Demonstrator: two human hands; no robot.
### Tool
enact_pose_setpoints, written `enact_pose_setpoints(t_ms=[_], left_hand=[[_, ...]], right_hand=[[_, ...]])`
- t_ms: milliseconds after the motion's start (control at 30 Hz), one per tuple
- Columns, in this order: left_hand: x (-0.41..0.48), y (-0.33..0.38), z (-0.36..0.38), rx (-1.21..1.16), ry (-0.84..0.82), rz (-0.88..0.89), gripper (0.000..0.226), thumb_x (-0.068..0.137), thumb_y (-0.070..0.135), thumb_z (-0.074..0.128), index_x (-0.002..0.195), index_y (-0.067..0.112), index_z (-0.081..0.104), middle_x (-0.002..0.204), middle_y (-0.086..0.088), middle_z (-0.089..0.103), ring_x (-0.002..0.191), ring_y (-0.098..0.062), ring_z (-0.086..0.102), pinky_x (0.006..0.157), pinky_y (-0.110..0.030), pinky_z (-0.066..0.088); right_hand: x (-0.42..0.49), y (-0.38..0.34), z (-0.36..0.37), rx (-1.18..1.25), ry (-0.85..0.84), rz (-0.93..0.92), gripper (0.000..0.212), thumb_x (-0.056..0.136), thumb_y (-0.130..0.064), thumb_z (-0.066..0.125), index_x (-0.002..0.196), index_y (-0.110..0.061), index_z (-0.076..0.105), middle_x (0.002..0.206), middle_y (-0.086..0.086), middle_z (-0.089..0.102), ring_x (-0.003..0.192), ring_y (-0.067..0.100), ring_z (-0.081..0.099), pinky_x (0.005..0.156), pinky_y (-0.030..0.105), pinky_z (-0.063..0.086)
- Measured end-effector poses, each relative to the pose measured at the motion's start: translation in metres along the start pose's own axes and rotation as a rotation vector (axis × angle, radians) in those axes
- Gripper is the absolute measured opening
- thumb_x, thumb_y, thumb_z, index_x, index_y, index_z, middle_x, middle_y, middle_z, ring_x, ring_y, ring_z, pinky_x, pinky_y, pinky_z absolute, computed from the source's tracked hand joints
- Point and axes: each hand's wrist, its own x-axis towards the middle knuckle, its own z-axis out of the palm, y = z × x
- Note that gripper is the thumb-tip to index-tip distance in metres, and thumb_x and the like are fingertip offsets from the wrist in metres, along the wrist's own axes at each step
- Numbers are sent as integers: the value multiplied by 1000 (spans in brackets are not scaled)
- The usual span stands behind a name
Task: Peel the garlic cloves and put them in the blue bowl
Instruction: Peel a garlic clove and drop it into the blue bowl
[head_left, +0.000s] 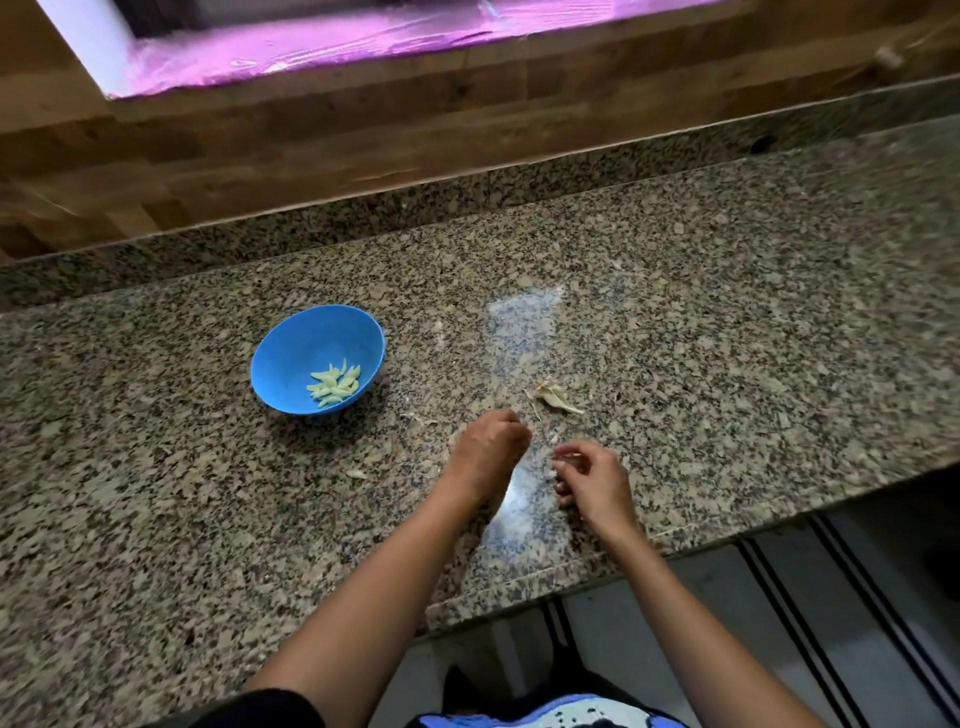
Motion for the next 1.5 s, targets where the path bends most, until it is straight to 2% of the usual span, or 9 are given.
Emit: enact_pose_setpoints(t_ms=[167,333,467,633,733,833,967,1100,1500], left_hand=[[-3,2,-4,-52,1,-85,17,93,15,53,90,4,66,83,-9,64,73,-24,62,66,-38,55],[-29,-18,-22,-332,35,-487,10,86,14,66,91,14,73,81,0,72,73,-11,68,71,-28,58],[-41,-31,-38,-501,-83,-685,2,81,9,72,79,8,73,72,-6,72,67,-19,69,66,-35,60],[-38,-23,-42,-79,-132,-598,8,89,14,62,84,9,66,80,-3,67,74,-14,63,68,-30,55],[-45,-10,-33,97,-125,-415,10,95,2,46,93,9,53,87,-5,58,70,-12,50,61,-21,45],[-52,-14,-31,-61,-71,-437,11,95,1,45,98,3,56,91,-9,62,73,-15,53,68,-22,48],[-54,-25,-41,-715,46,-647,5,85,4,66,87,3,70,78,-16,70,67,-22,64,71,-38,55],[-55,-20,-43,-944,88,-630,12,81,-1,67,92,0,69,86,-16,72,77,-24,71,73,-30,58],[-63,-23,-41,-402,53,-422,11,89,23,63,93,16,70,76,5,67,69,-9,63,57,-15,50]], right_hand=[[-1,-5,2,-80,-5,-23,16,89,-9,59,103,-14,65,88,3,67,71,16,64,64,33,57],[1,-15,14,-121,-67,-93,15,93,-15,53,103,-13,65,88,1,68,76,17,64,64,29,54],[1,-23,28,-462,-75,-273,21,94,-18,52,110,-17,65,105,-2,63,91,8,52,72,18,38],[4,-25,37,-606,-54,-341,25,95,-21,49,120,-17,52,107,-3,57,91,9,50,79,17,35],[3,-25,37,-690,-36,-368,18,96,-30,46,104,-15,53,88,-5,52,74,8,47,56,11,28],[-1,-25,39,-722,-61,-429,17,98,-21,43,107,-14,56,87,-5,56,70,9,51,53,13,36],[-6,-32,47,-572,-268,-572,38,91,-4,50,126,-19,53,115,-4,58,98,10,55,85,20,48],[0,-36,43,-331,-279,-464,20,88,-18,62,106,-21,69,94,-2,72,79,9,65,74,28,55],[10,-34,36,-128,-446,-294,11,79,-24,70,89,-28,70,90,-9,71,88,7,65,87,36,53]])
